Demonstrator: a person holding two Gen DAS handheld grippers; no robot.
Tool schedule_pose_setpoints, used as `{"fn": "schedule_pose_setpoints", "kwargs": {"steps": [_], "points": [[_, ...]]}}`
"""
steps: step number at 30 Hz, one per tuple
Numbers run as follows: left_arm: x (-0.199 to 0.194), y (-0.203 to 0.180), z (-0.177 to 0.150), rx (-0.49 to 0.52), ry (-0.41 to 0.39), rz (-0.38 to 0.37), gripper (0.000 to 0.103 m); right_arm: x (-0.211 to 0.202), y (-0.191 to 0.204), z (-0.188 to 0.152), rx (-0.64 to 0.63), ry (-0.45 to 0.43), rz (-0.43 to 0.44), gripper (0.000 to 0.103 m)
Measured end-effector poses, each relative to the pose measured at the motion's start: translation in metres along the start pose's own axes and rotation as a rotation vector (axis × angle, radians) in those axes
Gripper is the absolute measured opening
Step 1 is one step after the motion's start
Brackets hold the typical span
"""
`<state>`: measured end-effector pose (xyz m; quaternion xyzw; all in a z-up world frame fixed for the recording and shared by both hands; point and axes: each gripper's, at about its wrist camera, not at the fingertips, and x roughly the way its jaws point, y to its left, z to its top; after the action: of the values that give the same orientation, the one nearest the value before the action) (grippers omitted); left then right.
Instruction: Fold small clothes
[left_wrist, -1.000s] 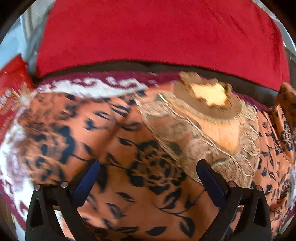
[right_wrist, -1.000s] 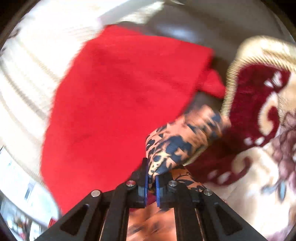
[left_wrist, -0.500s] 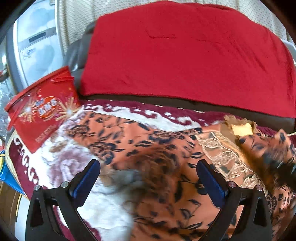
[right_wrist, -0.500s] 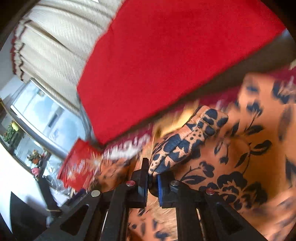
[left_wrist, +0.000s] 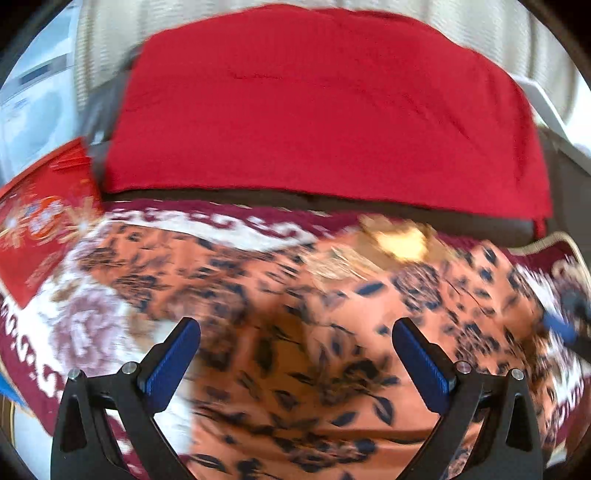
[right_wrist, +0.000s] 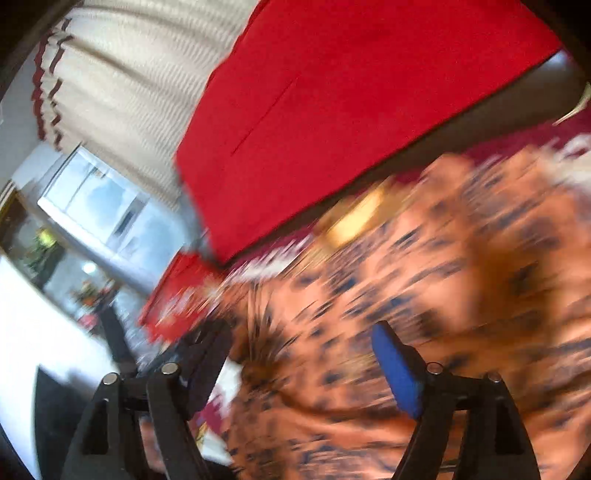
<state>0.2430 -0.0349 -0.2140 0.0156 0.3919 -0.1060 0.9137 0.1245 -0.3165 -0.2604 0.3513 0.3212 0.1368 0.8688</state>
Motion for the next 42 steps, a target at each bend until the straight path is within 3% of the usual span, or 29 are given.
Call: {"fn": "schedule_pose_setpoints", "kwargs": {"steps": [3,7,10,13,15,18,20,21,24,28,31,34,36,37,38,39,41,42], "points": [[0.02,-0.001,0.001,-0.003,0.078,-0.023,0.103,-0.028,-0.031,0.021,0.054,-0.121,-0.106,0.063],[0.036,0.03,0.007,-0.118,0.103,-0.013,0.103,-0.031,-0.07,0.034,0.179,-0.142,-0.158,0.051],[0.041,0.046,0.009,-0.144,0.098,0.022,0.102,-0.018,-0.087,0.041,0.251,-0.084,-0.145,0.051],[0.044,0.048,0.007,-0.12,0.107,0.036,0.096,0.01,-0.114,0.031,0.364,0.073,-0.212,0.046],[0.044,0.046,0.006,-0.108,0.109,0.03,0.093,0.008,-0.116,0.03,0.361,0.06,-0.204,0.046],[0.043,0.04,0.004,-0.111,0.118,-0.03,0.083,-0.004,-0.106,0.031,0.309,0.043,-0.208,0.048],[0.044,0.033,0.001,-0.113,0.161,-0.104,0.059,-0.011,-0.093,0.034,0.258,0.0,-0.207,0.048],[0.042,0.03,0.0,-0.12,0.171,-0.141,0.057,-0.017,-0.086,0.034,0.221,-0.028,-0.206,0.048],[0.032,0.02,-0.001,-0.119,0.147,-0.204,0.057,-0.034,-0.07,0.037,0.169,-0.097,-0.202,0.054],[0.046,0.005,-0.009,-0.083,0.224,-0.216,0.075,-0.038,-0.065,0.041,0.154,-0.119,-0.174,0.056],[0.065,0.005,-0.018,-0.113,0.279,-0.183,0.075,-0.034,-0.067,0.04,0.159,-0.115,-0.173,0.056],[0.084,0.005,-0.024,-0.143,0.32,-0.204,0.074,-0.031,-0.064,0.042,0.155,-0.129,-0.182,0.056],[0.083,0.003,-0.024,-0.163,0.269,-0.211,0.064,-0.03,-0.068,0.043,0.16,-0.148,-0.189,0.056],[0.08,0.001,-0.021,-0.16,0.251,-0.227,0.042,-0.03,-0.072,0.043,0.169,-0.154,-0.195,0.056],[0.079,0.0,-0.019,-0.153,0.244,-0.233,0.031,-0.026,-0.075,0.042,0.177,-0.154,-0.196,0.056],[0.078,-0.003,-0.017,-0.14,0.238,-0.226,0.029,-0.026,-0.079,0.043,0.196,-0.155,-0.197,0.056],[0.078,-0.007,-0.013,-0.115,0.219,-0.208,0.015,-0.023,-0.083,0.043,0.209,-0.155,-0.199,0.056],[0.077,-0.007,-0.013,-0.116,0.206,-0.201,0.015,-0.023,-0.084,0.044,0.206,-0.157,-0.205,0.056]]}}
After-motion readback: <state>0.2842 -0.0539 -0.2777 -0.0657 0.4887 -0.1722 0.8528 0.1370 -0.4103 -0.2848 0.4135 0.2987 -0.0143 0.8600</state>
